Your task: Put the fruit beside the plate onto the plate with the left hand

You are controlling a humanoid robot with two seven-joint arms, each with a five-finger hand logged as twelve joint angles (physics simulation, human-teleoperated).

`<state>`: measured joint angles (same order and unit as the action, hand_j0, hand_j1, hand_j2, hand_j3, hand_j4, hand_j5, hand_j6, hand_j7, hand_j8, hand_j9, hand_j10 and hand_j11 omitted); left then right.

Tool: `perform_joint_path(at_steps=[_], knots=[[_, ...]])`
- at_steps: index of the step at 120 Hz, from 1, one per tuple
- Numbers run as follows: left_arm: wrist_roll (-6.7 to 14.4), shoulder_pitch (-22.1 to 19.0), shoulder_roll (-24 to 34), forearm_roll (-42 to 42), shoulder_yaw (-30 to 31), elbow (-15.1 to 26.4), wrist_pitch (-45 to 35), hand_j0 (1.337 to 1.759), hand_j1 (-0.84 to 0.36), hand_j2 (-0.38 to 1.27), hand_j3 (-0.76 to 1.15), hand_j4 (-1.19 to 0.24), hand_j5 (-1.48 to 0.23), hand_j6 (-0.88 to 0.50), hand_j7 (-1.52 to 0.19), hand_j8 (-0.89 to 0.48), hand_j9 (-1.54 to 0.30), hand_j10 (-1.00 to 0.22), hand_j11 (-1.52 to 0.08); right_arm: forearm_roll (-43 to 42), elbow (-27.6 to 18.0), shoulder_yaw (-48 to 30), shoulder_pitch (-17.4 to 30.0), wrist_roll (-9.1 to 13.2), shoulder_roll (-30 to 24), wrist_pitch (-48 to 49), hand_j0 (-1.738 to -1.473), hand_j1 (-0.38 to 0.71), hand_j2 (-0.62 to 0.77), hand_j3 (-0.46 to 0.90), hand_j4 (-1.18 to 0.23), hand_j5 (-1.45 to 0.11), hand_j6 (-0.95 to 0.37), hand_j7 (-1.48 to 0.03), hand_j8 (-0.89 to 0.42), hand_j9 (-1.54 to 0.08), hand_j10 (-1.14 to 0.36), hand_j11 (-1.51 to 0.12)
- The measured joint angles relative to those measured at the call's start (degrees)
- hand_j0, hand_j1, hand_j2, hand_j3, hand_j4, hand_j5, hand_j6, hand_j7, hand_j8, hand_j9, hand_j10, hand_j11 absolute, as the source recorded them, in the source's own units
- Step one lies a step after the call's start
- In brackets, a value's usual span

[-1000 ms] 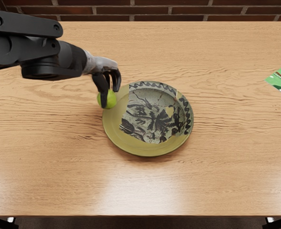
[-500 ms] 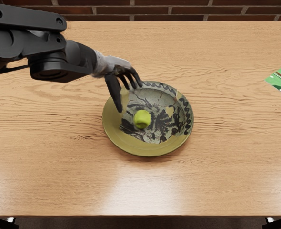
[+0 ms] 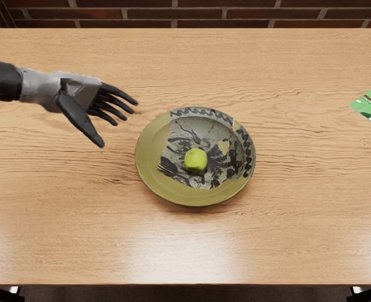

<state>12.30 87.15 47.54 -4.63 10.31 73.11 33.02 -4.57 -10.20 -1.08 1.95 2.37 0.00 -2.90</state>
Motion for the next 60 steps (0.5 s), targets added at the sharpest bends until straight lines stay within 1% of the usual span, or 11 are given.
perform_joint_path(at_steps=[5,10,15,21,29,40,60], knots=[[0.0,-3.5,2.8,0.0,-3.2,0.0,0.7,1.658,0.05,0.06,0.00,-0.25,-0.33,-0.25,-0.33,-0.25,-0.33,-0.25,-0.33,0.0,0.0,0.0,0.0,0.0,0.0,0.0,-1.658,-0.32,-0.01,0.00,-0.03,-0.03,-0.03,-0.03,-0.03,-0.03,-0.03,-0.03],[0.0,-6.8,4.4,0.2,-6.5,-0.1,1.1,1.658,0.05,0.06,0.00,-0.25,-0.33,-0.25,-0.33,-0.25,-0.33,-0.25,-0.33,0.0,0.0,0.0,0.0,0.0,0.0,0.0,-1.658,-0.32,-0.01,0.00,-0.03,-0.03,-0.03,-0.03,-0.03,-0.03,-0.03,-0.03],[0.0,-10.5,6.4,1.7,-9.7,-0.2,1.4,1.658,0.05,0.06,0.00,-0.25,-0.33,-0.25,-0.33,-0.25,-0.33,-0.25,-0.33,0.0,0.0,0.0,0.0,0.0,0.0,0.0,-1.658,-0.32,-0.01,0.00,-0.03,-0.03,-0.03,-0.03,-0.03,-0.03,-0.03,-0.03],[0.0,-13.2,7.0,4.5,-12.6,-0.6,1.6,1.658,0.05,0.06,0.00,-0.25,-0.33,-0.25,-0.33,-0.25,-0.33,-0.25,-0.33,0.0,0.0,0.0,0.0,0.0,0.0,0.0,-1.658,-0.32,-0.01,0.00,-0.03,-0.03,-0.03,-0.03,-0.03,-0.03,-0.03,-0.03],[0.0,-17.6,7.8,9.4,-15.1,-1.6,1.8,1.658,0.05,0.05,0.00,-0.25,-0.32,-0.25,-0.32,-0.25,-0.32,-0.25,-0.32,0.0,0.0,0.0,0.0,0.0,0.0,0.0,-1.658,-0.32,-0.01,0.00,-0.03,-0.03,-0.03,-0.03,-0.03,-0.03,-0.03,-0.03],[0.0,-20.5,7.3,13.5,-16.9,-3.7,1.9,1.658,0.05,0.05,0.00,-0.25,-0.32,-0.25,-0.32,-0.25,-0.32,-0.25,-0.32,0.0,0.0,0.0,0.0,0.0,0.0,0.0,-1.658,-0.32,-0.01,0.00,-0.03,-0.03,-0.03,-0.03,-0.03,-0.03,-0.03,-0.03],[0.0,-21.2,6.5,15.6,-18.3,-6.2,2.0,1.658,0.05,0.05,0.00,-0.25,-0.32,-0.25,-0.32,-0.25,-0.32,-0.25,-0.32,0.0,0.0,0.0,0.0,0.0,0.0,0.0,-1.658,-0.32,-0.01,0.00,-0.03,-0.03,-0.03,-0.03,-0.03,-0.03,-0.03,-0.03]])
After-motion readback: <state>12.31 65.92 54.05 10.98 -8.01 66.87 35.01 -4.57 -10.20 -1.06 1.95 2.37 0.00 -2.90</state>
